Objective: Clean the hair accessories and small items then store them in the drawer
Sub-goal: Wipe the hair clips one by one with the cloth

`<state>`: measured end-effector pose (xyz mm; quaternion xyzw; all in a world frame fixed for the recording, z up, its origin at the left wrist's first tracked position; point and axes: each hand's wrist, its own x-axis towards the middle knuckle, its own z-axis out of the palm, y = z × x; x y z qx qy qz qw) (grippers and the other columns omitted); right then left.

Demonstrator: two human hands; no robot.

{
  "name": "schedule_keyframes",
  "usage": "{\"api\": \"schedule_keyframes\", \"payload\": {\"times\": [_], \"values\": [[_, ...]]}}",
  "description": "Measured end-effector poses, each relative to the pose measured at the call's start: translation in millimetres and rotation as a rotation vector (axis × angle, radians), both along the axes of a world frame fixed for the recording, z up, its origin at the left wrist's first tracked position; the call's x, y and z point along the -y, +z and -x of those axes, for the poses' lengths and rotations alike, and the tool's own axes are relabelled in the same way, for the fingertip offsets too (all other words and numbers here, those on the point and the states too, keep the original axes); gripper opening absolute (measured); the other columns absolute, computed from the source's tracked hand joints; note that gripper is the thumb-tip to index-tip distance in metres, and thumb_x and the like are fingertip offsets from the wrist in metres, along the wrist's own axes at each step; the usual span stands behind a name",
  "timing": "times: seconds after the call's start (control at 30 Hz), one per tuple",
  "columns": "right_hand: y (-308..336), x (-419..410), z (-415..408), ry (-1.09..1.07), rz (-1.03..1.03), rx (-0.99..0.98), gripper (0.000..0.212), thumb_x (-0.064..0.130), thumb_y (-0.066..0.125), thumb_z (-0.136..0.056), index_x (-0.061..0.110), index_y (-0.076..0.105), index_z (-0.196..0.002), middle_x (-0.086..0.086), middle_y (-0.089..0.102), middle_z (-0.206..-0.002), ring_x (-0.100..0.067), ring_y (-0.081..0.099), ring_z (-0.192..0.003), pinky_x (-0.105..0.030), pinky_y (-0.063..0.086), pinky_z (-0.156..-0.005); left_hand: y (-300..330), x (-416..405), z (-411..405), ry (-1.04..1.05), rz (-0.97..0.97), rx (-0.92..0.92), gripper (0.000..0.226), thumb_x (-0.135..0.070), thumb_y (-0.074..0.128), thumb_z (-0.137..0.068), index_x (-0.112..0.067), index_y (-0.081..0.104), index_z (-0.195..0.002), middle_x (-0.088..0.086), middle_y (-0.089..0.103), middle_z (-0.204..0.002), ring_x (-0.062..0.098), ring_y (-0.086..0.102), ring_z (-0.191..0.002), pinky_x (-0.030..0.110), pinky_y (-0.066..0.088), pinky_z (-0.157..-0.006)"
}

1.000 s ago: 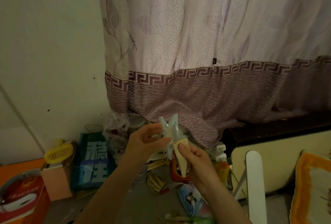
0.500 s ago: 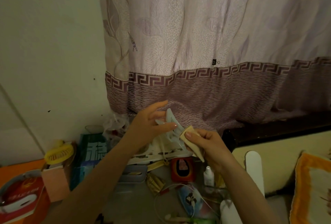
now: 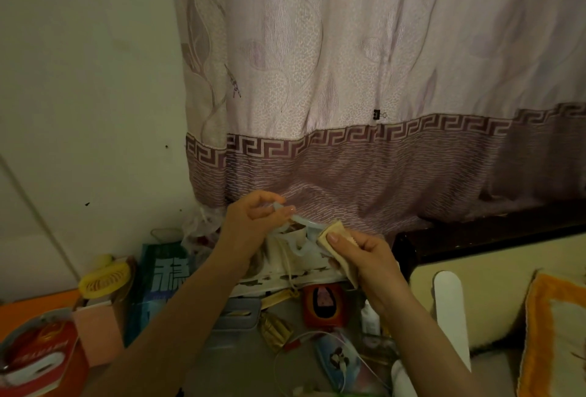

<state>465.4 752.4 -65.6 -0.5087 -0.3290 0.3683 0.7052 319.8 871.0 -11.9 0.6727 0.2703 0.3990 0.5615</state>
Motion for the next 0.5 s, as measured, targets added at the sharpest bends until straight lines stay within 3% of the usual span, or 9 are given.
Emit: {"api": "schedule_keyframes", "payload": {"times": [0.1, 0.2, 0.3, 0.37, 0.5], "values": [[-3.5, -0.7, 5.5, -0.022, 0.025, 0.013, 0.040, 0.029, 0.073, -0.068, -0.008, 0.070, -0.083, -0.038, 0.062, -0.084, -0.033, 0.055, -0.074, -0.031, 0.046, -0.059, -3.9, 0.8, 2.4, 0.014, 0.056, 0.038, 0.011, -0.007, 0.071, -0.080, -0.009, 0.065, -0.090, -0.005, 0.072, -0.066, 0.005, 0.068, -0.066, 0.013, 0.051, -0.059], [-3.7, -0.4, 5.2, -0.038, 0.034, 0.017, 0.036, 0.025, 0.073, -0.068, -0.010, 0.069, -0.078, -0.028, 0.063, -0.076, -0.030, 0.053, -0.070, -0.031, 0.045, -0.059, -6.5, 1.8, 4.7, -0.003, 0.040, -0.006, 0.017, -0.007, 0.072, -0.080, -0.003, 0.063, -0.094, -0.003, 0.072, -0.067, 0.006, 0.069, -0.067, 0.013, 0.051, -0.060], [-1.9, 0.4, 1.7, -0.059, 0.044, 0.025, 0.020, 0.009, 0.071, -0.079, -0.010, 0.068, -0.075, -0.019, 0.064, -0.071, -0.025, 0.058, -0.064, -0.025, 0.049, -0.057, -7.4, -0.7, 7.1, -0.013, 0.036, -0.095, 0.027, -0.015, 0.076, -0.076, -0.002, 0.063, -0.096, 0.008, 0.072, -0.076, 0.015, 0.068, -0.073, 0.023, 0.054, -0.065], [-0.9, 0.6, -0.1, -0.080, 0.066, 0.035, 0.013, 0.005, 0.070, -0.080, -0.007, 0.070, -0.078, -0.023, 0.067, -0.077, -0.024, 0.063, -0.067, -0.025, 0.051, -0.059, -6.7, -0.1, 7.9, -0.008, 0.022, -0.144, 0.029, -0.018, 0.079, -0.073, -0.002, 0.062, -0.091, 0.018, 0.070, -0.081, 0.023, 0.066, -0.076, 0.026, 0.054, -0.065], [1.2, 1.7, -0.5, -0.073, 0.064, 0.057, 0.016, 0.005, 0.068, -0.082, -0.011, 0.068, -0.083, -0.033, 0.066, -0.087, -0.031, 0.061, -0.076, -0.028, 0.051, -0.063, -3.9, 2.7, 8.2, 0.000, -0.006, -0.128, 0.020, -0.009, 0.078, -0.072, -0.003, 0.061, -0.082, 0.006, 0.073, -0.072, 0.013, 0.069, -0.068, 0.017, 0.053, -0.057]]}}
